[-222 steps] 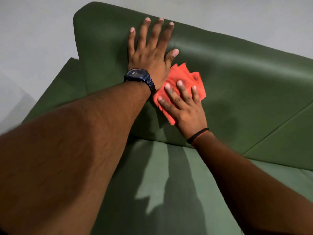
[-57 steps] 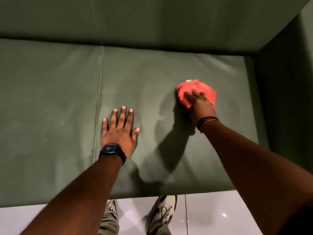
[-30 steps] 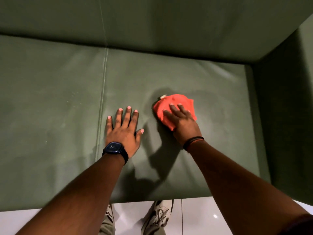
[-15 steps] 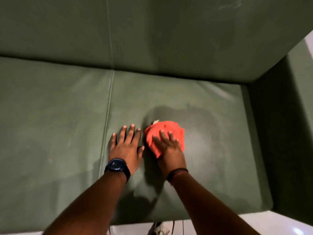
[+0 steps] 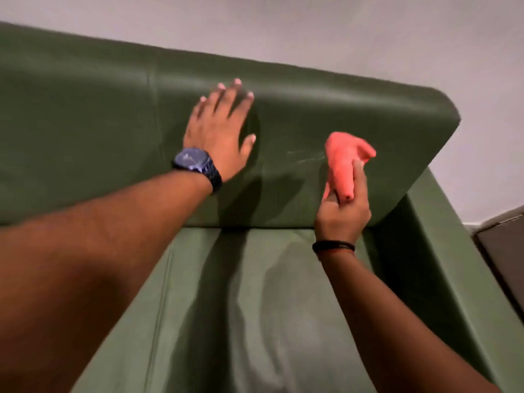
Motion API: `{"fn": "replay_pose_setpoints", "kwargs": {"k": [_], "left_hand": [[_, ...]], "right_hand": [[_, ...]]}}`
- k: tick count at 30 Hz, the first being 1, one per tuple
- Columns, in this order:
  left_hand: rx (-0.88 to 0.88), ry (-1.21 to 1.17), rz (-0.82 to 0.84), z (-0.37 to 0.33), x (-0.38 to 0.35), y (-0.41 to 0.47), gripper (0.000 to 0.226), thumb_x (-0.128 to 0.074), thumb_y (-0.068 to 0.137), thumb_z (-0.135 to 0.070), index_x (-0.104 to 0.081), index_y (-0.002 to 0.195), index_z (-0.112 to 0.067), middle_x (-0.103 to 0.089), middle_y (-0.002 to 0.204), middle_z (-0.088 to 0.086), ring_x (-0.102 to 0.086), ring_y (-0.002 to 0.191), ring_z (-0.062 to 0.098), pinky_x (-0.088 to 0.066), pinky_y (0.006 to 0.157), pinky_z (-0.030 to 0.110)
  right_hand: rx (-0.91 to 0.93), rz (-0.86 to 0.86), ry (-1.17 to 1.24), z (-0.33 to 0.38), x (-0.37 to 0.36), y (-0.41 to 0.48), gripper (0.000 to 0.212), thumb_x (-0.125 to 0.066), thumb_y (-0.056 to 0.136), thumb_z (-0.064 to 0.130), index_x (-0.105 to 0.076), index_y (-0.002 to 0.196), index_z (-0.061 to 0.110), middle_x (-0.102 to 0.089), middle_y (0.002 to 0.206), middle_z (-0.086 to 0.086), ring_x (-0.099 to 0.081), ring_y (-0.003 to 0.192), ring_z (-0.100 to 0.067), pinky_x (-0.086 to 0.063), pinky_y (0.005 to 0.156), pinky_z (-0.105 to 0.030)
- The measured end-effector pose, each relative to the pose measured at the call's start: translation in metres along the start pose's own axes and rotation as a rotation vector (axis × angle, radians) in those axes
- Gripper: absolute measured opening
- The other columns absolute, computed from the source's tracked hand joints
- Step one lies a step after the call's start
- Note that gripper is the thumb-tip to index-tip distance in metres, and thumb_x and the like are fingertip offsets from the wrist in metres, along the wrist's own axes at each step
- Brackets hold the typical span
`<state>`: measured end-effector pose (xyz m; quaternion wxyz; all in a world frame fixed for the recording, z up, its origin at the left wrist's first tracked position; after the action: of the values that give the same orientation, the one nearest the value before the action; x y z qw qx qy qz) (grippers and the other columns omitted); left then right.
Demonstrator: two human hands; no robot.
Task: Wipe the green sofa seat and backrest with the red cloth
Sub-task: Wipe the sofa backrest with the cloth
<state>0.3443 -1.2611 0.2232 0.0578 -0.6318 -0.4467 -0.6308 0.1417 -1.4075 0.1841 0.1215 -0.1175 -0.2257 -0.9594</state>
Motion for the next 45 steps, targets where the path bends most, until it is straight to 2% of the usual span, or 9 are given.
{"fn": "replay_pose_setpoints", "kwargs": {"k": [5,11,15,21,27,33,38,42,45], "left_hand": [[0.147,0.152,0.114,0.026,-0.031,0.056,0.086,-0.049,0.085,-0.054,0.000,0.148,-0.021,-0.002,0.159,0.004,0.001,0.144,0.030,0.000,0.116,0.051],[0.165,0.209,-0.034,0.037,-0.051,0.046,0.083,-0.046,0.083,-0.058,-0.004,0.147,-0.024,-0.012,0.158,0.003,-0.003,0.144,0.031,0.006,0.111,0.051],[0.133,0.203,-0.092,0.036,-0.051,0.048,0.082,-0.045,0.082,-0.059,-0.008,0.147,-0.023,-0.016,0.157,0.003,-0.006,0.144,0.033,0.007,0.110,0.050],[0.127,0.201,-0.115,0.036,-0.049,0.047,0.081,-0.046,0.083,-0.057,-0.010,0.147,-0.022,-0.016,0.157,0.003,-0.007,0.144,0.033,0.004,0.111,0.052],[0.131,0.215,-0.114,0.036,-0.052,0.048,0.080,-0.045,0.084,-0.058,-0.009,0.147,-0.023,-0.015,0.157,0.002,-0.006,0.144,0.032,0.005,0.111,0.052],[0.128,0.210,-0.123,0.035,-0.050,0.049,0.081,-0.045,0.083,-0.059,-0.011,0.147,-0.022,-0.018,0.156,0.003,-0.008,0.144,0.032,0.002,0.112,0.053],[0.132,0.216,-0.113,0.036,-0.051,0.050,0.081,-0.045,0.084,-0.059,-0.009,0.147,-0.023,-0.015,0.157,0.004,-0.007,0.144,0.032,0.002,0.112,0.053],[0.131,0.215,-0.116,0.035,-0.050,0.050,0.080,-0.044,0.084,-0.059,-0.010,0.147,-0.023,-0.016,0.157,0.003,-0.007,0.144,0.032,0.002,0.112,0.053],[0.129,0.213,-0.114,0.034,-0.050,0.049,0.080,-0.044,0.084,-0.059,-0.010,0.147,-0.023,-0.016,0.157,0.003,-0.007,0.144,0.032,0.002,0.112,0.053]], "right_hand": [[0.233,-0.007,-0.150,0.011,-0.017,0.060,0.084,-0.035,0.057,-0.013,-0.038,0.138,0.010,-0.032,0.149,-0.018,-0.028,0.138,-0.032,-0.023,0.112,-0.029],[0.246,0.217,-0.287,-0.037,-0.083,0.056,0.086,-0.038,0.059,-0.014,-0.029,0.141,0.009,-0.022,0.152,-0.020,-0.012,0.141,-0.040,-0.023,0.113,-0.050],[0.291,0.264,-0.419,-0.047,-0.122,0.028,0.084,-0.047,0.060,-0.008,-0.030,0.141,0.006,-0.031,0.148,-0.023,-0.014,0.137,-0.049,-0.020,0.112,-0.057],[0.668,0.506,-0.469,-0.058,-0.127,-0.002,0.058,-0.056,0.075,-0.011,-0.048,0.130,0.004,-0.044,0.136,-0.030,-0.029,0.128,-0.056,-0.028,0.100,-0.069],[0.425,0.335,-0.432,-0.056,-0.134,0.014,0.064,-0.051,0.073,-0.011,-0.041,0.134,0.002,-0.038,0.139,-0.034,-0.020,0.130,-0.059,-0.025,0.102,-0.069],[0.790,0.543,-0.465,-0.054,-0.141,-0.018,0.054,-0.057,0.079,-0.009,-0.049,0.130,0.007,-0.046,0.136,-0.027,-0.030,0.129,-0.052,-0.032,0.099,-0.068],[0.324,0.244,-0.482,-0.067,-0.120,0.041,0.060,-0.041,0.078,-0.004,-0.036,0.137,0.004,-0.033,0.142,-0.034,-0.019,0.132,-0.057,-0.025,0.105,-0.066],[0.771,0.523,-0.487,-0.051,-0.137,-0.003,0.053,-0.035,0.079,0.000,-0.050,0.129,0.009,-0.046,0.135,-0.031,-0.022,0.130,-0.052,-0.021,0.102,-0.067],[0.859,0.607,-0.485,-0.054,-0.128,0.002,0.047,-0.037,0.085,0.002,-0.051,0.129,0.012,-0.047,0.136,-0.026,-0.023,0.130,-0.042,-0.030,0.101,-0.066]]}}
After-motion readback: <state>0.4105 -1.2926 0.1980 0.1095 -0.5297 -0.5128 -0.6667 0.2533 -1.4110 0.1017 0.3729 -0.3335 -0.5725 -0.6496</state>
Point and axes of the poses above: each hand's wrist, its own y-axis towards the middle knuckle, its own x-axis out of the back of the hand, z = x × y, the point moved 9 cm from there along y, towards the middle knuckle
